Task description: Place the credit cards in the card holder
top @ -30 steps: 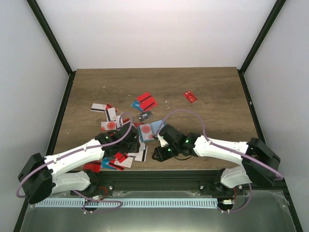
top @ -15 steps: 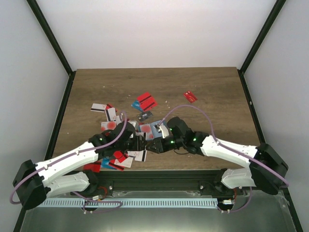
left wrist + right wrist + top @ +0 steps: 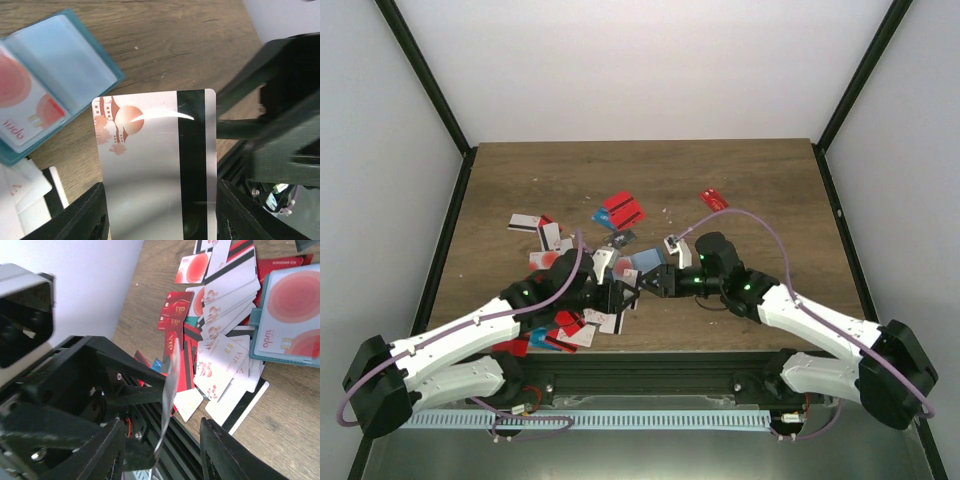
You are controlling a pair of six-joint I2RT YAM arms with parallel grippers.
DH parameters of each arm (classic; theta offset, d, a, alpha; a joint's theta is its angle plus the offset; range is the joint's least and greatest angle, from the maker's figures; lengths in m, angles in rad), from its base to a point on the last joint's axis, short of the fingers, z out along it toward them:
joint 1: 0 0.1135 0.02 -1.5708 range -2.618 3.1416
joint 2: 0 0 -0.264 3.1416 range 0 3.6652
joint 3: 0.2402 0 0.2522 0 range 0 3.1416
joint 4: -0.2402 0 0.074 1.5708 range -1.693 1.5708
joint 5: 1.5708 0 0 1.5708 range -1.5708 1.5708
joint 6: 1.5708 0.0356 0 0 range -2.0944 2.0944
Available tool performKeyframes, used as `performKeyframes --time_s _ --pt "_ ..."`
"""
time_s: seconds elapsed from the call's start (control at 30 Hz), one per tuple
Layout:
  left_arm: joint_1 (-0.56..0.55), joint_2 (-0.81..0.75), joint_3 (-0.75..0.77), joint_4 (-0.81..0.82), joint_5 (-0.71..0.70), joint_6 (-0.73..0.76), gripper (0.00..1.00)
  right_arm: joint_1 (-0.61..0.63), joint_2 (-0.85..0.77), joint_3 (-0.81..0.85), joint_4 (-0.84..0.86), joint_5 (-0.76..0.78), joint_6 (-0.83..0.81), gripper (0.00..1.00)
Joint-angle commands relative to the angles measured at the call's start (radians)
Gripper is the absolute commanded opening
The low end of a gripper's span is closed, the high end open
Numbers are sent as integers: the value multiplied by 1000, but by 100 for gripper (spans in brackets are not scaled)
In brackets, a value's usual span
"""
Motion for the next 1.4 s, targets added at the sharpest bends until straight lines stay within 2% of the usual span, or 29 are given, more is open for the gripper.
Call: performKeyframes --time_s 0.0,0.1,0.23,0.5,0.57,0.67,0.73,0.77,0.9,1.0,1.13,1.37 --pt "-1 6 5 72 61 62 50 -5 33 43 -6 -25 14 42" --pt "-3 9 11 78 65 73 50 -6 45 48 4 -31 16 37" --pt "-3 20 12 85 76 83 49 -5 52 51 21 -39 20 23" --pt "-4 34 24 85 64 111 50 -11 91 65 22 -63 29 1" --pt "-4 39 33 72 52 117 50 -18 94 68 20 -64 31 1" --pt "-4 37 55 28 -1 121 61 -39 92 65 16 -76 25 1" --pt "-3 25 73 -25 -69 121 74 -61 87 59 20 -96 16 1" --pt "-2 13 80 -47 -100 121 77 -73 85 57 25 -112 11 1" --pt "5 -62 71 -58 -126 112 83 -130 54 20 100 -228 -7 1" --pt "13 -121 35 2 -46 108 81 -176 37 6 146 -327 -28 1" --pt "20 -180 -4 126 126 98 74 -220 25 13 209 -493 -48 1" --pt "36 -220 2 217 250 93 60 -224 -28 33 261 -593 -96 1"
